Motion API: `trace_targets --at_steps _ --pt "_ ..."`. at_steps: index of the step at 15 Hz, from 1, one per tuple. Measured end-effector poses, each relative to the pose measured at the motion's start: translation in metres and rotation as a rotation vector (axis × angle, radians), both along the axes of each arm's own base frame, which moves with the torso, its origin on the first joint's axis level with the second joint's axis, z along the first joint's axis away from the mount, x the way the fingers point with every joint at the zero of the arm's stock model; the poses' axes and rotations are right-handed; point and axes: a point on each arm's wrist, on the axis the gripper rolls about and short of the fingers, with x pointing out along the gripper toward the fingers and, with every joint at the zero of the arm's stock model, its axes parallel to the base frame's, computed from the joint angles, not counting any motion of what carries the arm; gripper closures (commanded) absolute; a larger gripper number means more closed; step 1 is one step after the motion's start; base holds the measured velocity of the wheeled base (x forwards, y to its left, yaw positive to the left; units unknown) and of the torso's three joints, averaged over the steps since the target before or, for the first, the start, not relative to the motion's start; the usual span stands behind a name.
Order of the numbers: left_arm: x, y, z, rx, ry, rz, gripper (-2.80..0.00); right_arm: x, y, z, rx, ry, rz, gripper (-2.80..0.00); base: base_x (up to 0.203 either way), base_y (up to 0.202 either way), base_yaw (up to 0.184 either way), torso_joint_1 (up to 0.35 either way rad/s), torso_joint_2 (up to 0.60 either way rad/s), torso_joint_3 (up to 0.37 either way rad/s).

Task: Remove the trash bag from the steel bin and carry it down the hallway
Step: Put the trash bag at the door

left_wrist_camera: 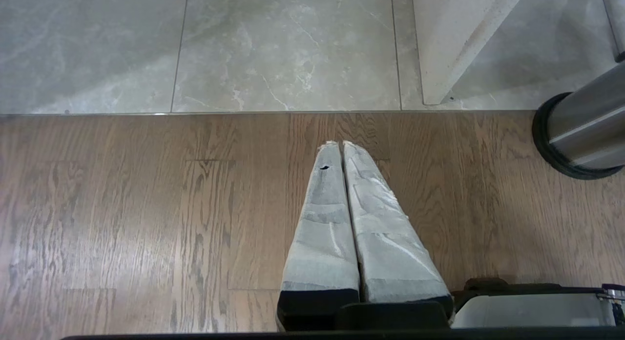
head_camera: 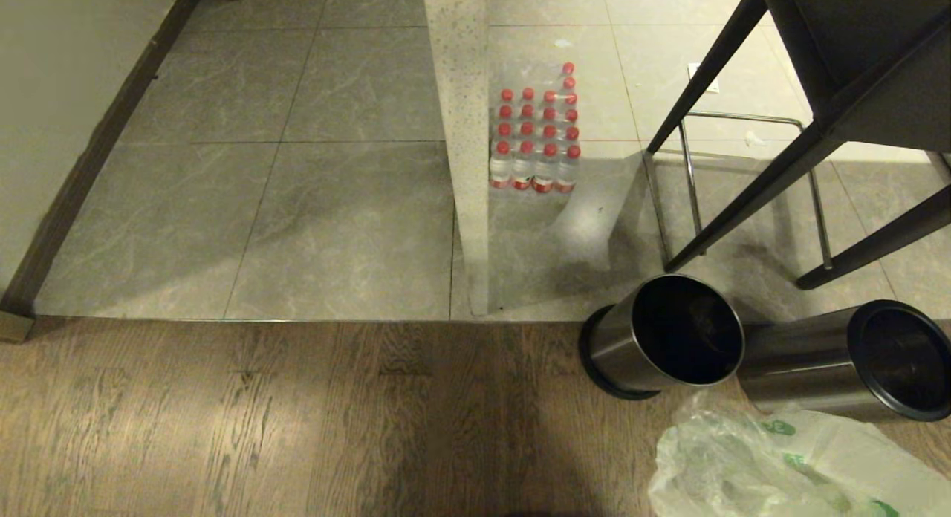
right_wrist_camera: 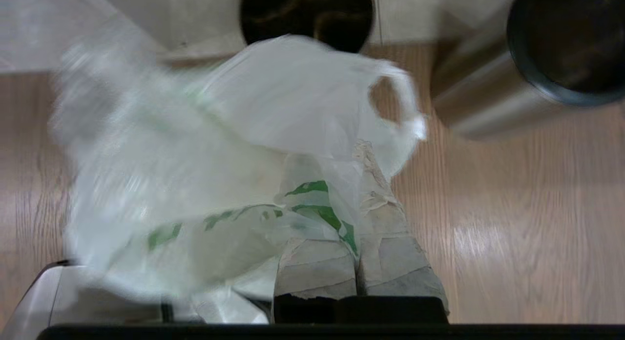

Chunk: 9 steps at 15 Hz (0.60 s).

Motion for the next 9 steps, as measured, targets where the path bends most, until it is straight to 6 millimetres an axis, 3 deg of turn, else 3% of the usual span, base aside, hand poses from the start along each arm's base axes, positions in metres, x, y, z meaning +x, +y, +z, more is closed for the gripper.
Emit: trace_targets --at_steps 4,9 --pt "0.0 0.0 0.0 0.0 0.0 0.0 0.0 -0.014 0.0 -0.004 -0.03 -0.151 0.038 0.0 0.0 0.0 0.0 0.0 0.0 0.0" --pt "0.0 0.0 0.0 0.0 0.0 0.0 0.0 -0.019 0.0 -0.005 -0.028 -0.203 0.044 0.0 0.0 0.0 0.0 0.0 0.0 0.0"
